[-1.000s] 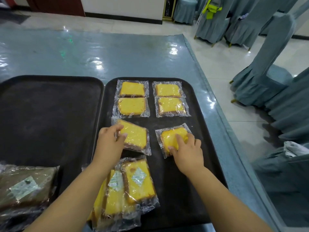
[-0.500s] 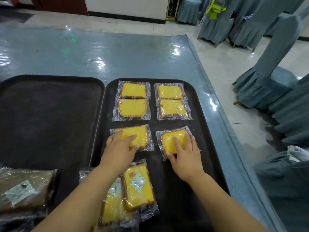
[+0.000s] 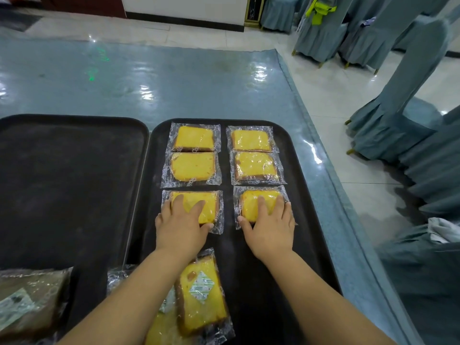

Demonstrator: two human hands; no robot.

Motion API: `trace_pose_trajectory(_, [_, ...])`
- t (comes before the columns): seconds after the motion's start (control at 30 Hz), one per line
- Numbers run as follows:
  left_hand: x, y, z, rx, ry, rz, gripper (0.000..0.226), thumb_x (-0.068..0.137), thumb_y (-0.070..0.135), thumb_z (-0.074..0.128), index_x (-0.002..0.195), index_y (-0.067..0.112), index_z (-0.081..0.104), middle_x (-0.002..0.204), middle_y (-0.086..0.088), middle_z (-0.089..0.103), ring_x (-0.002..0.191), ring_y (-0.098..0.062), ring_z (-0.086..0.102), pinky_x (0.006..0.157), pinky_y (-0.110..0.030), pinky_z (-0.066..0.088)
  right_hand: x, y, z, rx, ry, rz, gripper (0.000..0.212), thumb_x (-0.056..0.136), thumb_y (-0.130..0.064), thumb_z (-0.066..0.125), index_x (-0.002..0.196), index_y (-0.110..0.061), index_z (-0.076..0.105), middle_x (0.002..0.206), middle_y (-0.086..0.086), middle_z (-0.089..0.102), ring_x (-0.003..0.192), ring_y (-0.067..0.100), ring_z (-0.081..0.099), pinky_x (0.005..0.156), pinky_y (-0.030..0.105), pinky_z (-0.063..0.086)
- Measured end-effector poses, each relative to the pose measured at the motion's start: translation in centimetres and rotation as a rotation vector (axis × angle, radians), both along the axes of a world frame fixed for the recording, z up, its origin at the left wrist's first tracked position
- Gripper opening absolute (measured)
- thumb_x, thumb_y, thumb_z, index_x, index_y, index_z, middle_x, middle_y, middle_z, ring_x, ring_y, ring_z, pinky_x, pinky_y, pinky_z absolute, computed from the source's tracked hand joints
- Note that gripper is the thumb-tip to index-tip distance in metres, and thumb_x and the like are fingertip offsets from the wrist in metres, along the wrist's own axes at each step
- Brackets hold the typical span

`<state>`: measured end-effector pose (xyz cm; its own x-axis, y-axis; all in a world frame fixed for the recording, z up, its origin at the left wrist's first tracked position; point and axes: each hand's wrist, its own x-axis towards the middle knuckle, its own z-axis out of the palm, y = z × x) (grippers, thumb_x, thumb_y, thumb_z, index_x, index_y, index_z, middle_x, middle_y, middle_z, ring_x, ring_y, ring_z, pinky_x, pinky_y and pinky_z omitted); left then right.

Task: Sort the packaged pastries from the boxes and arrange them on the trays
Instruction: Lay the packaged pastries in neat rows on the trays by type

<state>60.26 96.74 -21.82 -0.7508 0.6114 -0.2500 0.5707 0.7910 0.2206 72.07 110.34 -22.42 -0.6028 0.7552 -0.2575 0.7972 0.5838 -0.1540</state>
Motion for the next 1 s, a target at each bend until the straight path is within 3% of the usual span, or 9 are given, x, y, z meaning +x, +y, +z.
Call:
trace_pose_trajectory(0.27, [-0.3, 0.0, 0.7, 0.067, -0.023, 0.004, 0.059, 0.090, 0.055, 0.045, 0.143, 0.034, 0.029, 0.153, -0.006, 0.015, 0.141, -0.031, 0.009, 0.112, -0.048, 0.022, 0.5, 0.3, 1.0, -0.008, 0.100, 0.022, 0.077, 0.091, -0.063, 0.037, 0.150, -0.020, 0.013, 0.157, 0.014, 0.003, 0.145, 0.033, -0.001, 0.117, 0.044, 0.007])
trace_pose_trajectory(0.5, [1.2, -4.0, 2.2, 0.291, -0.044, 0.083, 0.043, 0.088, 0.045, 0.056, 0.129, 0.032, 0.052, 0.140, 0.005, 0.038, 0.130, -0.023, 0.025, 0.106, -0.042, 0.025, 3.9, -1.9, 2.1, -0.052, 0.361, 0.211, 0.049, 0.092, -0.042, 0.054, 0.134, -0.017, 0.045, 0.138, 0.000, 0.039, 0.129, 0.017, 0.028, 0.104, 0.030, 0.035])
trace_pose_trajectory(0.6, [2.1, -5.6, 2.8, 0.256, -0.108, 0.068, 0.042, 0.088, 0.049, 0.053, 0.127, 0.035, 0.051, 0.133, 0.009, 0.043, 0.124, -0.020, 0.029, 0.102, -0.037, 0.024, 4.8, -3.5, 1.9, -0.211, 0.350, 0.305, 0.046, 0.092, -0.040, 0.055, 0.133, -0.020, 0.046, 0.130, -0.006, 0.044, 0.121, 0.013, 0.040, 0.097, 0.024, 0.040])
trace_pose_trajectory(0.8, [3.8, -7.9, 2.8, -0.012, -0.132, -0.107, 0.052, 0.087, 0.061, 0.046, 0.133, 0.036, 0.045, 0.130, 0.015, 0.037, 0.116, -0.015, 0.027, 0.089, -0.029, 0.023, 5.3, -6.4, 1.3, -0.473, 0.233, 0.350, 0.052, 0.091, -0.043, 0.057, 0.135, -0.019, 0.046, 0.127, -0.006, 0.042, 0.113, 0.014, 0.049, 0.095, 0.029, 0.044])
trace_pose_trajectory(0.93, [4.7, -8.1, 3.2, 0.099, -0.153, -0.069, 0.033, 0.087, 0.051, 0.055, 0.117, 0.039, 0.054, 0.117, 0.018, 0.043, 0.110, -0.012, 0.031, 0.086, -0.029, 0.024, 5.5, -7.7, 1.7, -0.591, 0.223, 0.291, 0.058, 0.088, -0.046, 0.060, 0.135, -0.016, 0.044, 0.123, -0.006, 0.039, 0.109, 0.015, 0.049, 0.093, 0.030, 0.045])
trace_pose_trajectory(1.0, [4.9, -8.0, 3.6, 0.166, -0.157, -0.060, 0.027, 0.087, 0.050, 0.056, 0.112, 0.040, 0.054, 0.105, 0.020, 0.049, 0.110, -0.009, 0.033, 0.088, -0.031, 0.023, 5.6, -8.1, 2.0, -0.643, 0.250, 0.227, 0.050, 0.087, -0.043, 0.063, 0.128, -0.020, 0.047, 0.120, -0.005, 0.043, 0.106, 0.014, 0.051, 0.091, 0.031, 0.047])
